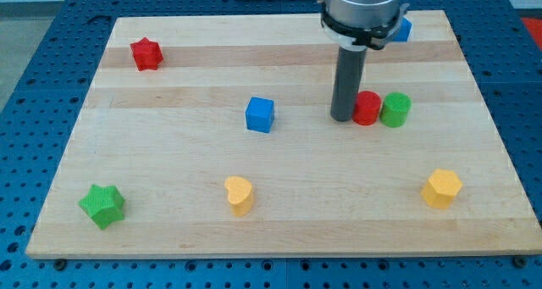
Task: Slide the red star towards the center of the board
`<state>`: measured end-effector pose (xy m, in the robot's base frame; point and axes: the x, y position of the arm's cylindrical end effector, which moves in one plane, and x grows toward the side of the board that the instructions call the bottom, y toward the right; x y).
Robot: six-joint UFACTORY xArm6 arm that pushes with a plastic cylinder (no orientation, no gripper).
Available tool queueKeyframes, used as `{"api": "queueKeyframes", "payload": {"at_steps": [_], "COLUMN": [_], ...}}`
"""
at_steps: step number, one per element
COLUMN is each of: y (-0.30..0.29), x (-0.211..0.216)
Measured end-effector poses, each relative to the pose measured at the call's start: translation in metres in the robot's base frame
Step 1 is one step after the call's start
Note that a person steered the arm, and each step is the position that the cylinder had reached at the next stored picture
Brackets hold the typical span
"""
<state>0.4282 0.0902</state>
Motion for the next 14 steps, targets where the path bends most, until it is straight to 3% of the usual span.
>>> {"api": "queueKeyframes", "payload": {"at_steps": [2,4,7,12,14], "y": [-0.024,-0.092,-0.105,-0.329,-0.336], "x": [-0.007,-0.045,-0.046,-0.051,-0.125]}}
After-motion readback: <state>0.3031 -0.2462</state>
